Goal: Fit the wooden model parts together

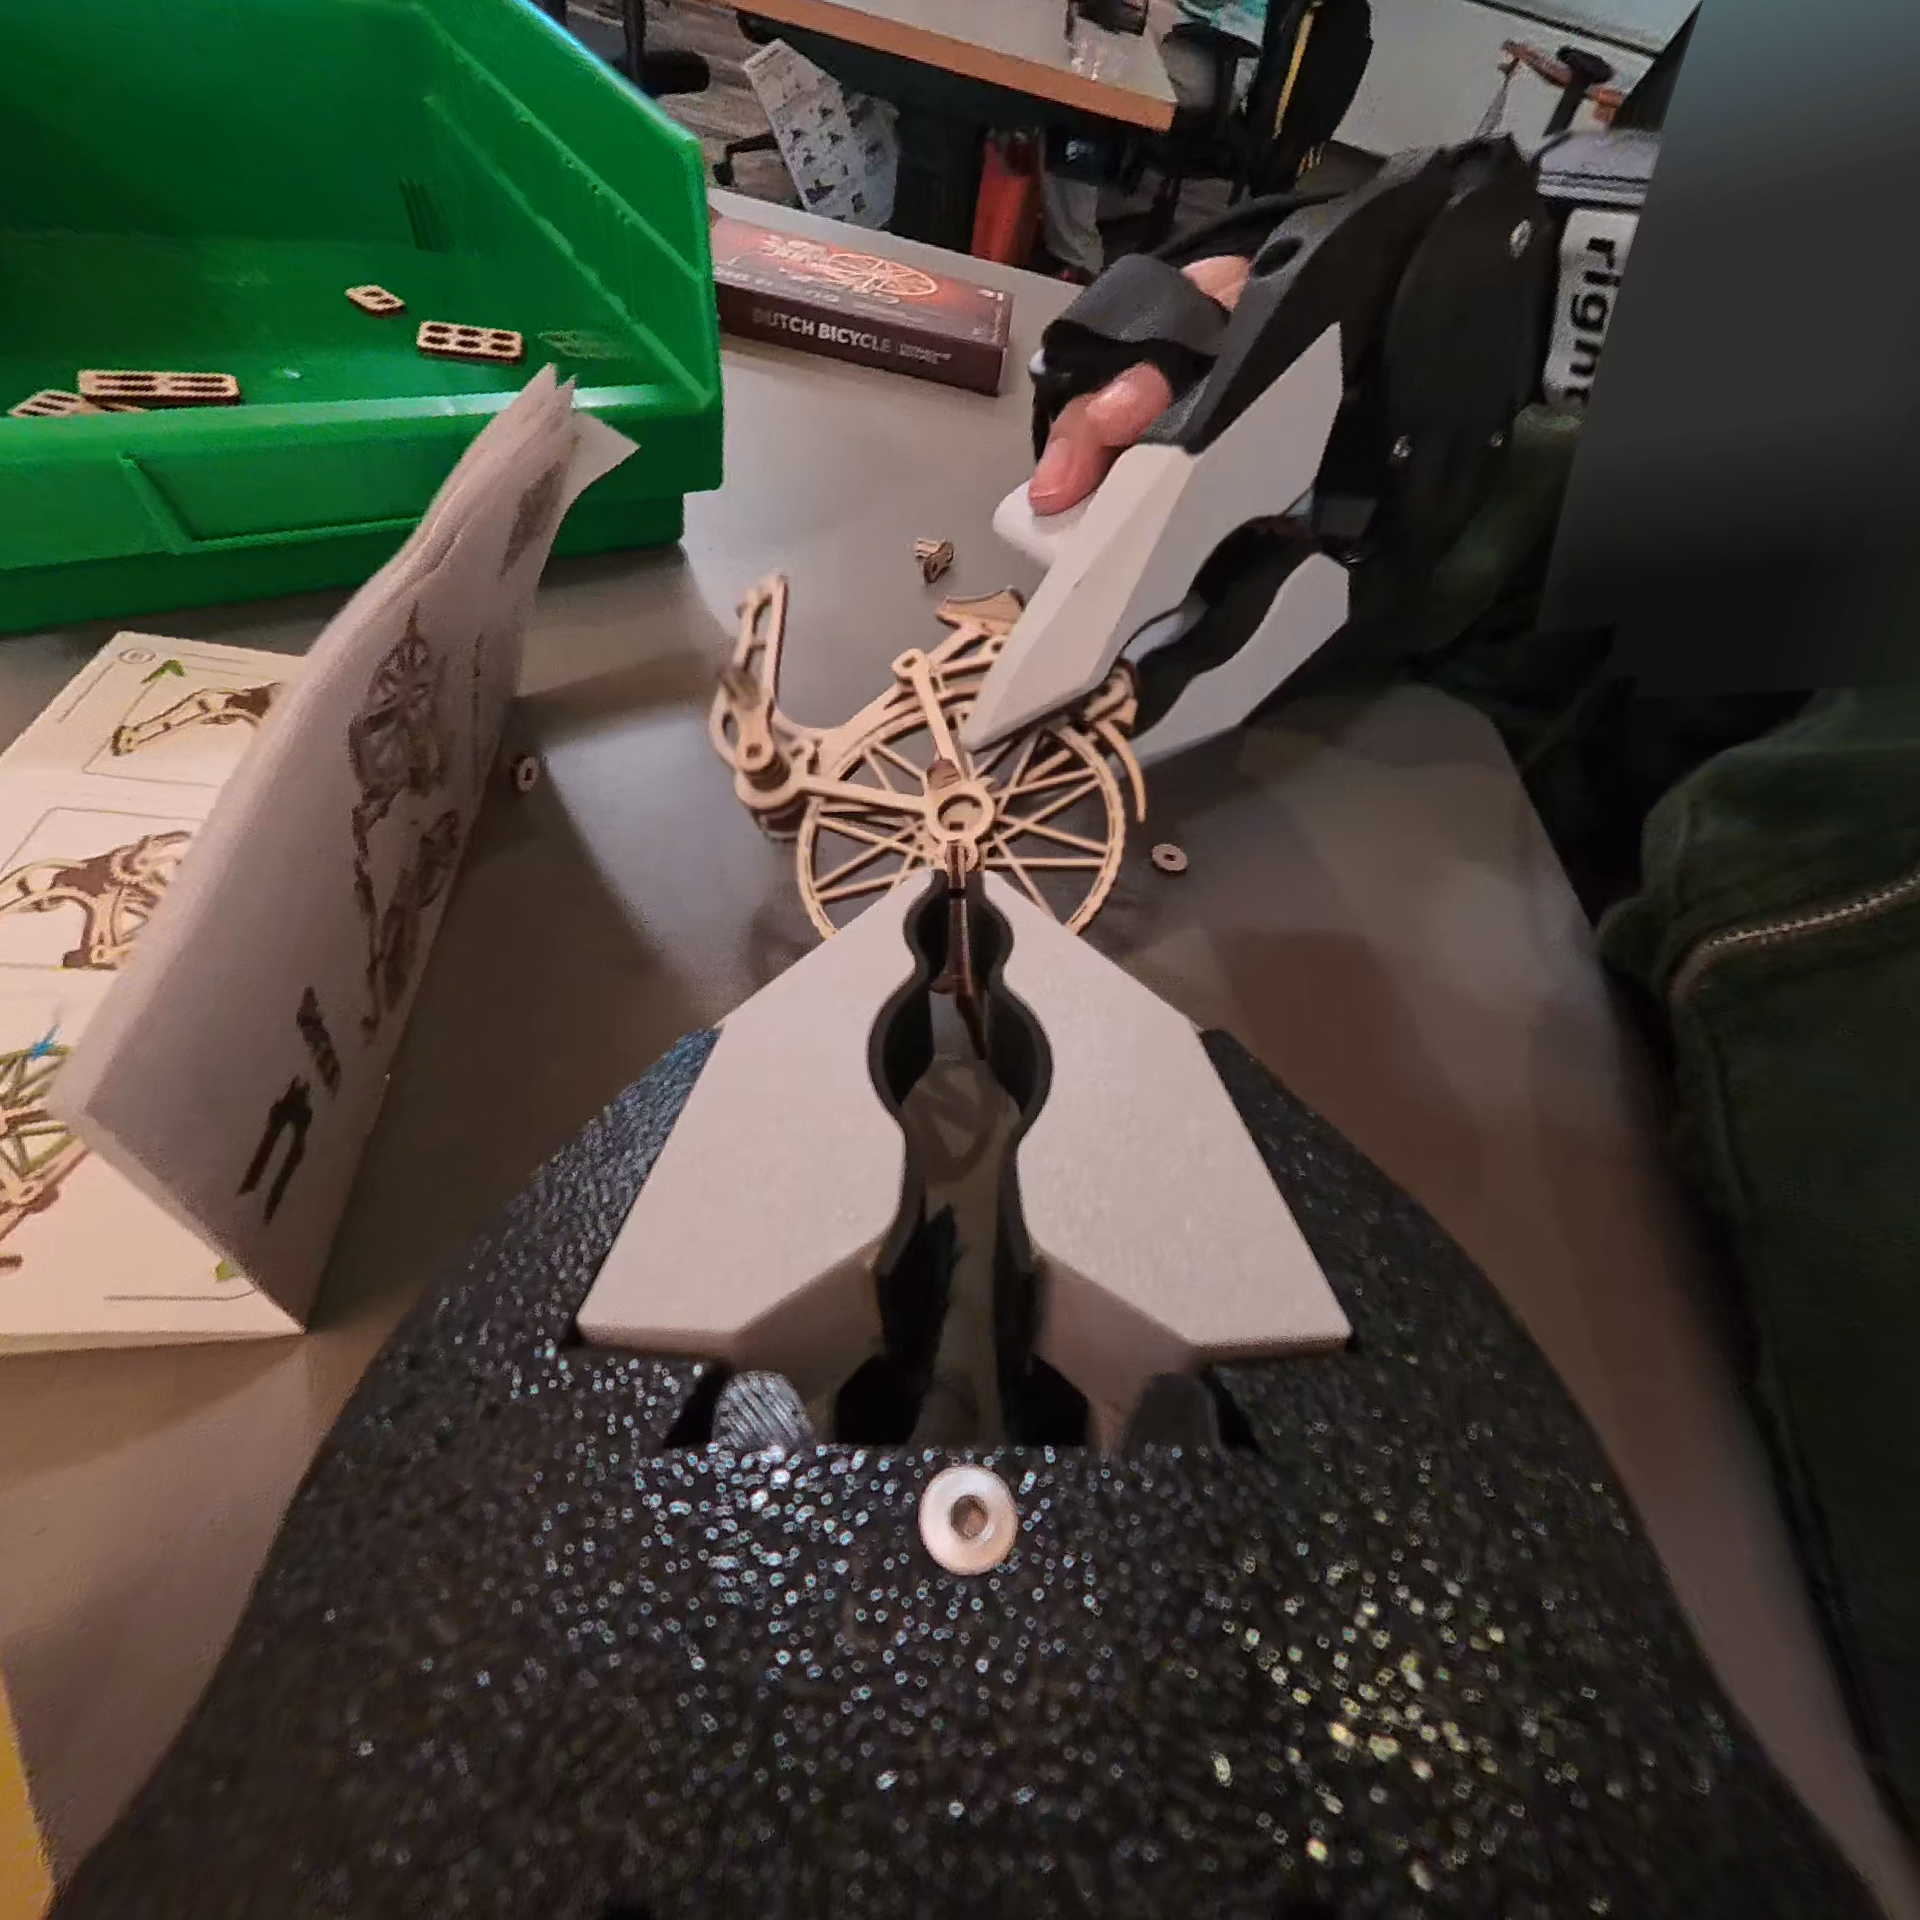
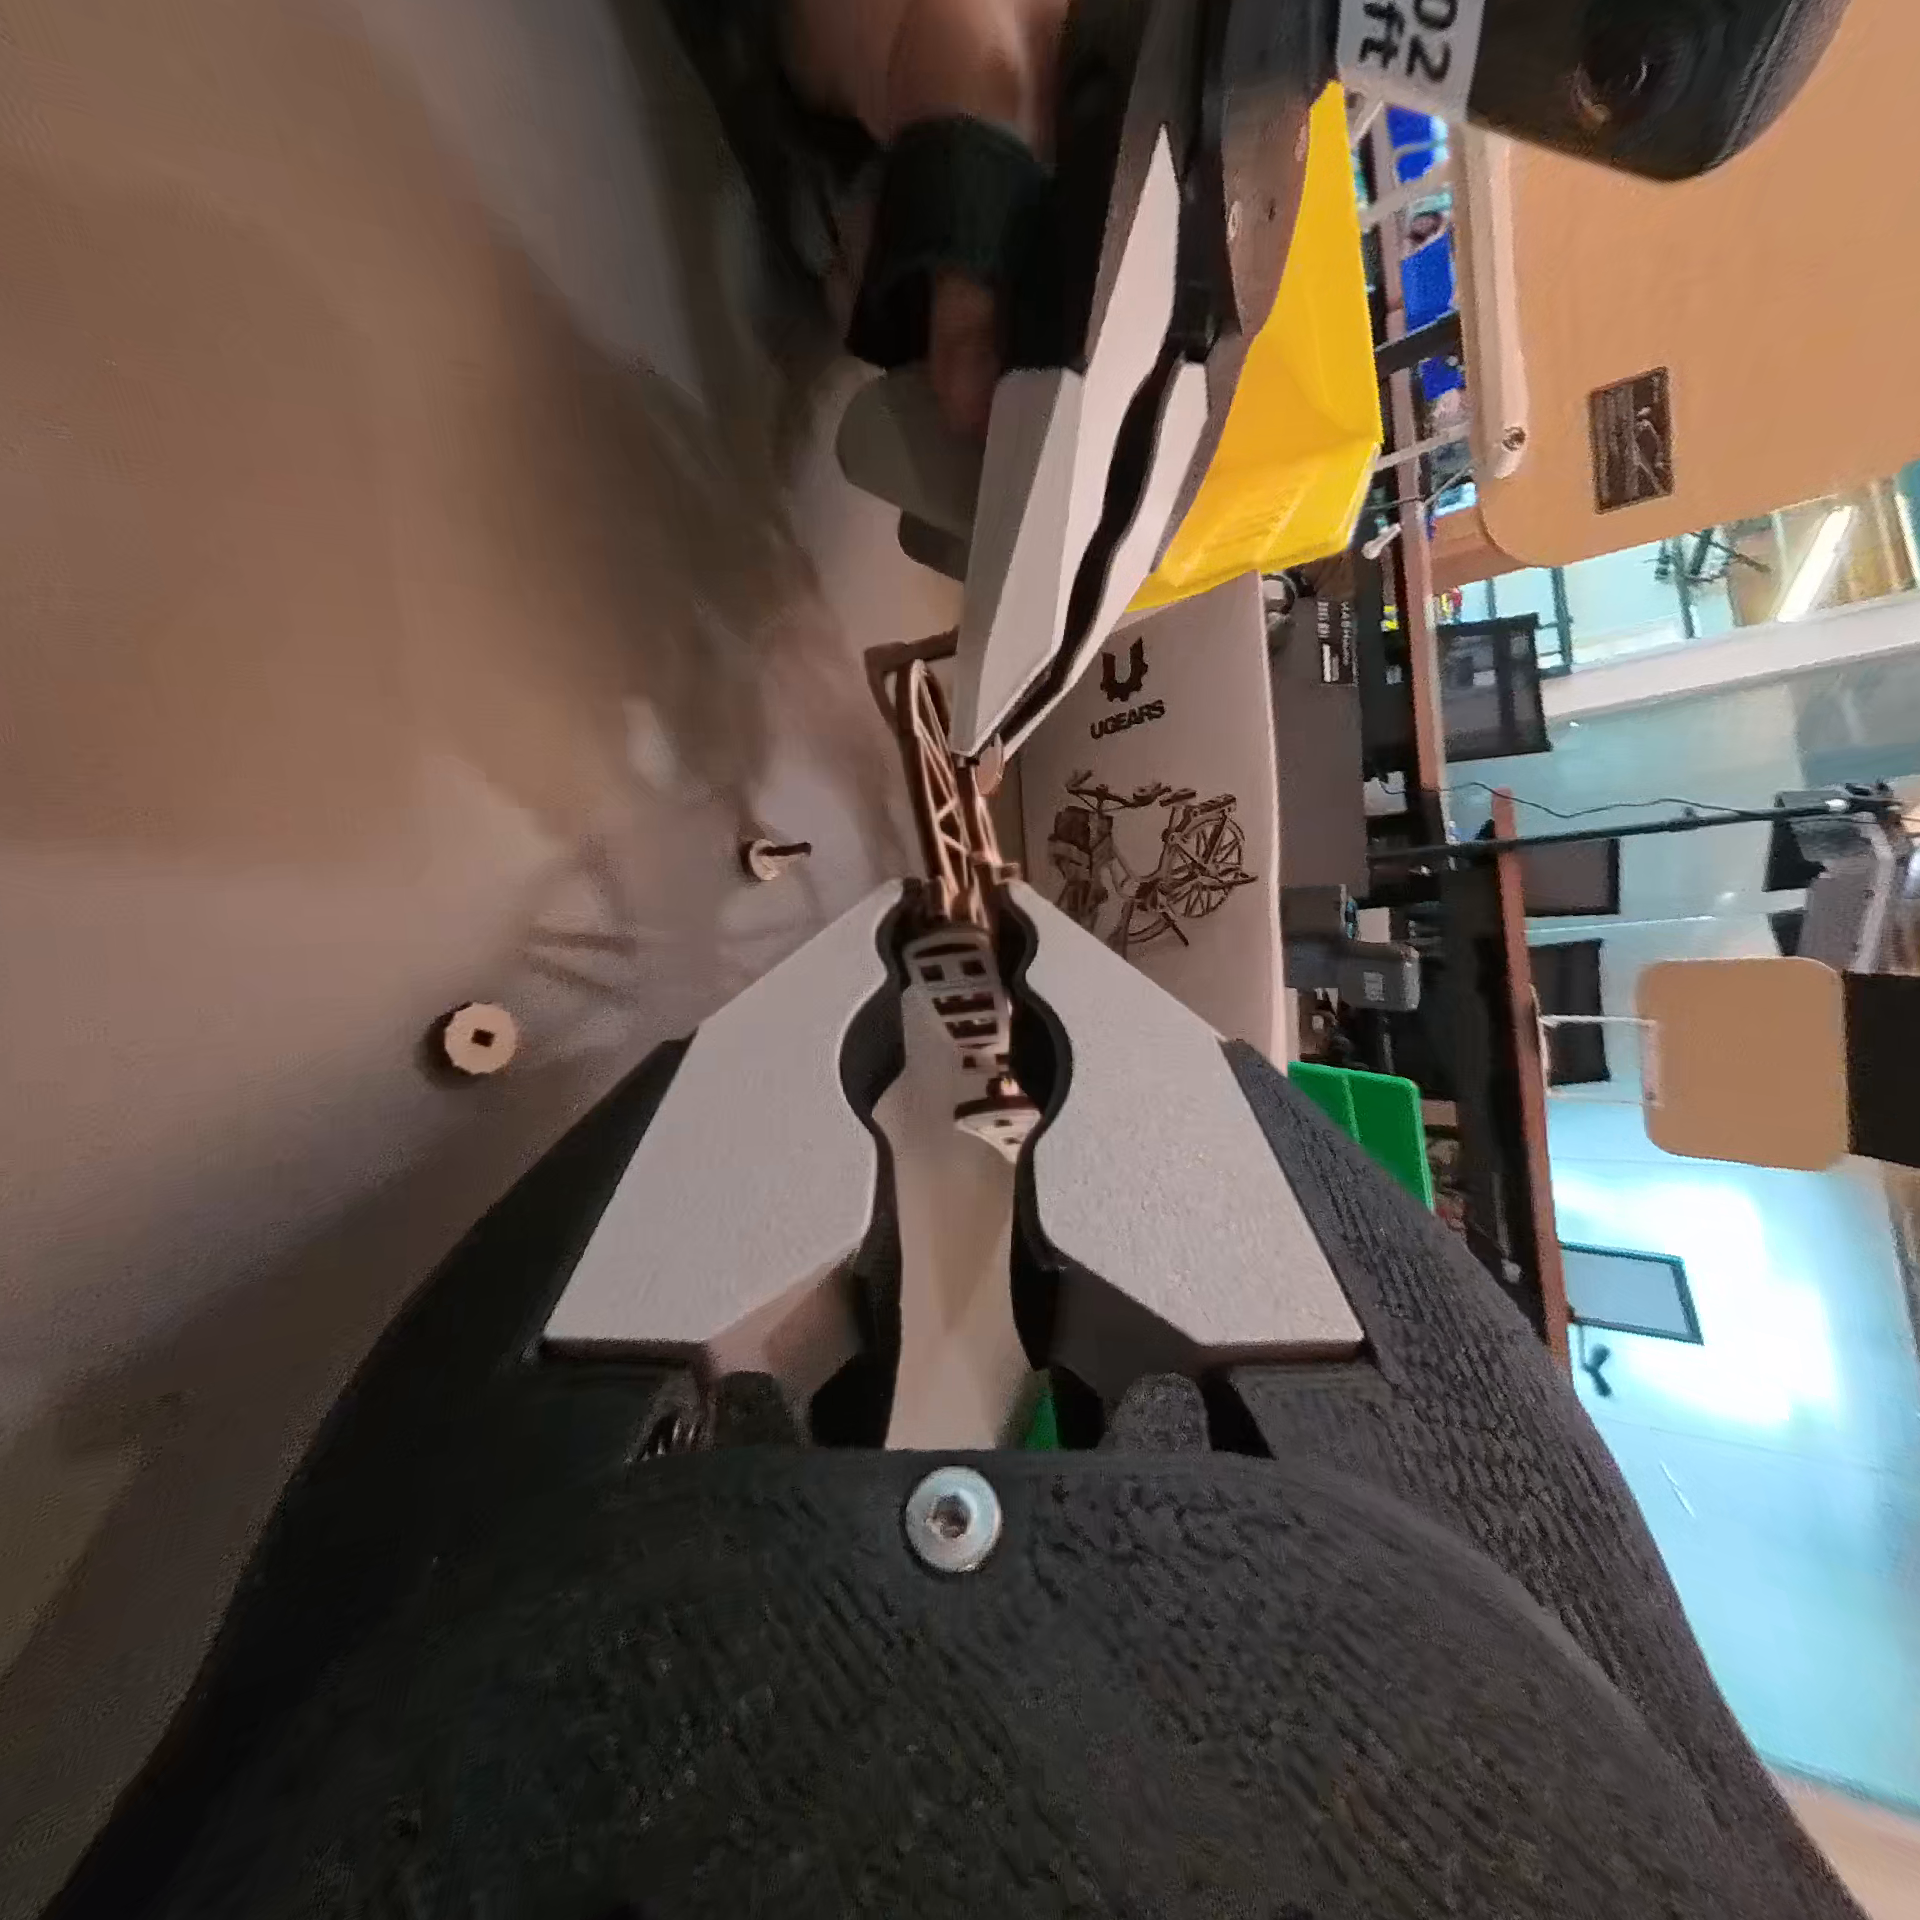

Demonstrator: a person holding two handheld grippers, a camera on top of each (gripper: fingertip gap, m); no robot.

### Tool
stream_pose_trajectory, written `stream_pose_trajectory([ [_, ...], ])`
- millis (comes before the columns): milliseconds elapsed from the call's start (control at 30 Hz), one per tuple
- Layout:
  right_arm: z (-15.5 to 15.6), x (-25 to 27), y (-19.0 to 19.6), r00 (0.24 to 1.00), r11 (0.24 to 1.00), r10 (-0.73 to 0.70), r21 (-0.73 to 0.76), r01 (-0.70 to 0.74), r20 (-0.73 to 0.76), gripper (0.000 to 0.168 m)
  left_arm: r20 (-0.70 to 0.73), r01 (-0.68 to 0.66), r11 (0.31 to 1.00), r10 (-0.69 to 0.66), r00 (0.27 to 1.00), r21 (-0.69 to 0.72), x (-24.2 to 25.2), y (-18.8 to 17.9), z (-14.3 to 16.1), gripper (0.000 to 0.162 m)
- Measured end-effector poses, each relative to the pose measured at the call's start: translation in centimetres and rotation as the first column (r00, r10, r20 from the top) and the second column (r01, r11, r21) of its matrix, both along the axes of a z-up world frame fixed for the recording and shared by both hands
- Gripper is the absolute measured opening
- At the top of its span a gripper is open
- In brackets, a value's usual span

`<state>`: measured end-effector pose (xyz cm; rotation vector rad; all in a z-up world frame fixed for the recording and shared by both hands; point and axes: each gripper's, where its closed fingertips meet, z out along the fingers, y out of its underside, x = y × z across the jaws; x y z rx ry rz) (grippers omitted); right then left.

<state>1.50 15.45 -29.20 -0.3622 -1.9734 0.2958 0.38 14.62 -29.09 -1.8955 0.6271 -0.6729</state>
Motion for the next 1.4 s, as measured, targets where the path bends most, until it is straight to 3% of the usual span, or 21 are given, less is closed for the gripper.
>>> stream_pose_trajectory([
  [33, 0.1, 0.0, 0.0, 1.000, 1.000, -0.002, -0.004, 0.002, -0.008, 0.011, -0.004, 0.006, 1.000, -0.006, 1.000, 0.014, 0.1, 0.0, 0.1, 0.003],
  [133, 1.1, 0.1, -0.1, 0.999, 0.997, 0.007, -0.070, -0.010, -0.041, 0.010, -0.021, 0.035, 0.989, -0.032, 0.999, 0.141, 0.1, -0.2, 1.4, 0.009],
  [233, 1.5, 0.2, -0.1, 0.998, 0.995, 0.018, -0.100, -0.024, -0.055, 0.010, -0.175, 0.032, 0.936, 0.032, 0.984, 0.351, -0.7, 0.2, 2.7, 0.043],
  [333, 1.3, 0.2, -0.5, 0.999, 0.993, 0.033, -0.113, -0.037, -0.040, 0.011, -0.328, 0.119, 0.865, 0.056, 0.943, 0.487, -0.1, -0.5, 2.9, 0.041],
  [433, 0.9, 0.3, -0.6, 0.999, 0.992, 0.041, -0.123, -0.042, -0.017, 0.011, -0.397, 0.173, 0.833, 0.060, 0.916, 0.525, 0.4, -0.8, 2.7, 0.038],
  [533, 1.0, 0.3, -0.5, 0.999, 0.991, 0.042, -0.122, -0.044, -0.022, 0.010, -0.356, 0.189, 0.811, 0.025, 0.934, 0.554, 0.6, -1.4, 3.5, 0.041],
  [633, 1.4, 0.4, -0.2, 0.999, 0.991, 0.034, -0.125, -0.038, -0.034, 0.008, -0.323, 0.197, 0.828, -0.020, 0.946, 0.525, 0.8, -1.6, 3.3, 0.053],
  [733, 1.8, 0.6, -0.5, 0.997, 0.987, 0.053, -0.151, -0.060, -0.048, 0.008, -0.391, 0.216, 0.846, -0.009, 0.920, 0.487, 0.9, -1.2, 2.0, 0.061],
  [767, 1.9, 0.7, -0.8, 0.996, 0.984, 0.069, -0.163, -0.076, -0.050, 0.008, -0.429, 0.251, 0.842, -0.025, 0.903, 0.478, 1.2, -1.5, 1.5, 0.070],
  [1000, 2.0, 1.1, -2.2, 0.989, 0.969, 0.138, -0.200, -0.144, -0.045, 0.007, -0.539, 0.328, 0.809, -0.016, 0.842, 0.488, 2.1, -2.0, 0.5, 0.045],
  [1200, 3.0, 1.6, -3.3, 0.977, 0.929, 0.202, -0.301, -0.214, -0.072, 0.007, -0.524, 0.338, 0.811, -0.047, 0.850, 0.477, 2.2, -2.3, 0.5, 0.031],
  [1400, 3.7, 1.9, -3.9, 0.967, 0.883, 0.240, -0.395, -0.253, -0.084, 0.007, -0.494, 0.344, 0.736, -0.015, 0.869, 0.583, 2.5, -3.1, 2.4, 0.005],
])
